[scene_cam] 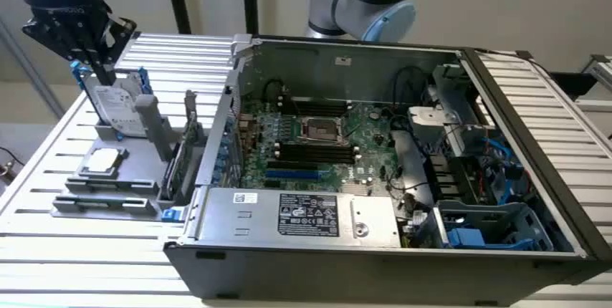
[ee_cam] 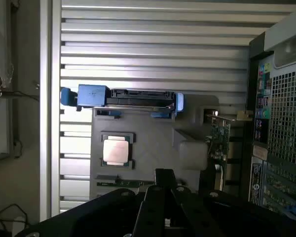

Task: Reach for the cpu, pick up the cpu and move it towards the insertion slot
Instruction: 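Pick up the cpu and move it towards the insertion slot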

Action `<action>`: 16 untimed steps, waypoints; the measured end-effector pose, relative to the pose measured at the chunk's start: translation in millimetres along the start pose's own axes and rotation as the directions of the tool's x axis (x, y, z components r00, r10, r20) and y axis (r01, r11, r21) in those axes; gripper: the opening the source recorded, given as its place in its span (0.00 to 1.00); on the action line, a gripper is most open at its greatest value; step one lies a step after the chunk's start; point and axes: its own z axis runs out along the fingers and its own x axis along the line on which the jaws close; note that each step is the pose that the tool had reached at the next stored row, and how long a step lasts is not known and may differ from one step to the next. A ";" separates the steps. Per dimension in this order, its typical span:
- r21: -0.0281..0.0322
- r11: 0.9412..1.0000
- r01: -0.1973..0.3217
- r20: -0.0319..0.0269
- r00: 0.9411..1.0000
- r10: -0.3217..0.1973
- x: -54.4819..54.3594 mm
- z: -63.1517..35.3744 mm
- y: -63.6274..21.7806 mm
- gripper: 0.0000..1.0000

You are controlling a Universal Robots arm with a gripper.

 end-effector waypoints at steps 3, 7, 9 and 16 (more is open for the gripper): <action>0.000 1.000 0.000 0.000 1.000 0.000 0.0 0.0 0.0 0.11; 0.000 1.000 0.000 0.000 1.000 0.000 0.0 0.0 0.0 0.11; 0.000 1.000 0.000 0.000 1.000 0.000 0.0 0.0 0.0 0.11; 0.000 1.000 0.000 0.000 1.000 0.000 3.2 0.0 0.1 0.11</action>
